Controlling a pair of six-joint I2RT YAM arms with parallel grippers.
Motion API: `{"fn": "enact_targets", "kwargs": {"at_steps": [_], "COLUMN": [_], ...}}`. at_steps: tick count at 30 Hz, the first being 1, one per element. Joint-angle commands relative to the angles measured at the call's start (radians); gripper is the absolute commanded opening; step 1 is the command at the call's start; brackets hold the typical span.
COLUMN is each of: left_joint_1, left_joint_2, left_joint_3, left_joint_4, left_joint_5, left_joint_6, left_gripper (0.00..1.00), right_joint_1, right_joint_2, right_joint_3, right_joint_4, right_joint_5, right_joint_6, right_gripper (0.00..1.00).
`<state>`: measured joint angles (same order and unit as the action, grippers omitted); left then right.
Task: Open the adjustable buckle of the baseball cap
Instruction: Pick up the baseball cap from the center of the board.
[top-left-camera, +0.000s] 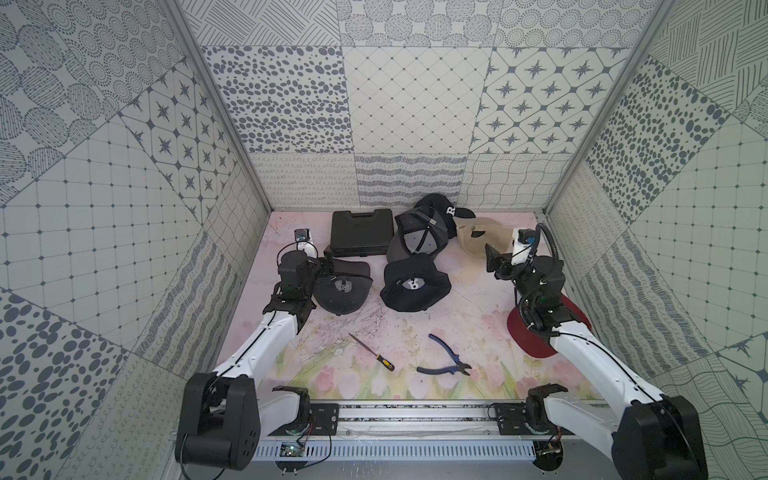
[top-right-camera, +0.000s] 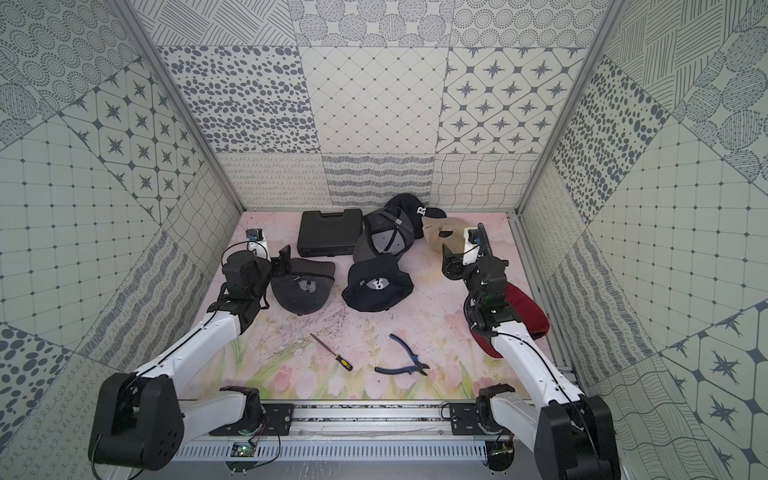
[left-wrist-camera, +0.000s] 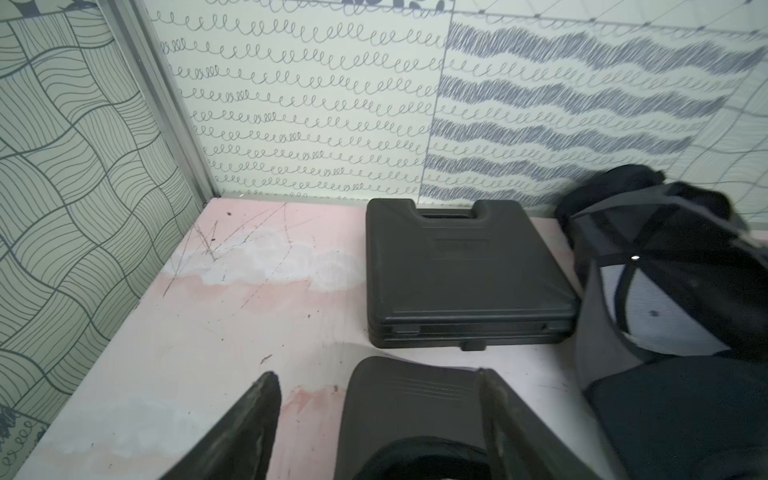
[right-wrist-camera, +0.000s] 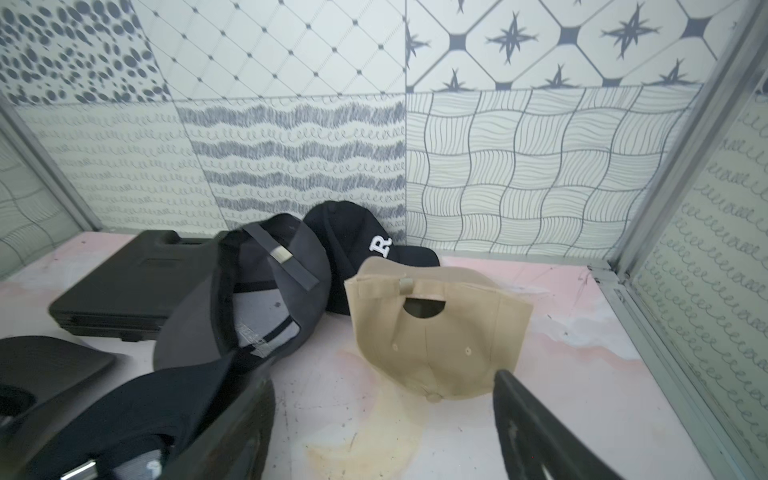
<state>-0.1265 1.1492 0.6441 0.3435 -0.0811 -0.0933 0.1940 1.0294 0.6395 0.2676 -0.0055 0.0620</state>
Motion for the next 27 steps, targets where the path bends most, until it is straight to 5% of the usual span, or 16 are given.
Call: {"fn": "enact_targets", "kwargs": {"at_steps": [1, 11, 18, 27], "left_joint_1": [-0.045, -0.047, -0.034, 0.133], "left_joint_2": [-0.115, -0.132, -0.165, -0.111], "left_joint_3": [0.018, 0.061, -0.003, -0.082], "left_joint_4": [-0.256, -0.585, -0.639, -0.598], "left_joint_5": [0.051, 0.004, -0.071, 0.102], "left_joint_6": [-0.2, -0.354, -0.377, -0.465], "left_gripper": [0.75, 0.77, 0.75, 0.68], "right_joint_1": [0.024, 0.068, 0.125, 0.16], "right_joint_2": [-0.041, 0.037, 0.094, 0.13], "right_joint_3": [0.026, 0.152, 0.153, 0.137], "right_joint_4": [-0.215, -0.444, -0.479, -0.454], "right_joint_5": [-0.106, -0.456, -0.519, -0.536], "right_joint_6": [0.095, 0.371, 0.43, 0.423], "right_gripper": [0.79, 0.69, 0.68, 0.66]}}
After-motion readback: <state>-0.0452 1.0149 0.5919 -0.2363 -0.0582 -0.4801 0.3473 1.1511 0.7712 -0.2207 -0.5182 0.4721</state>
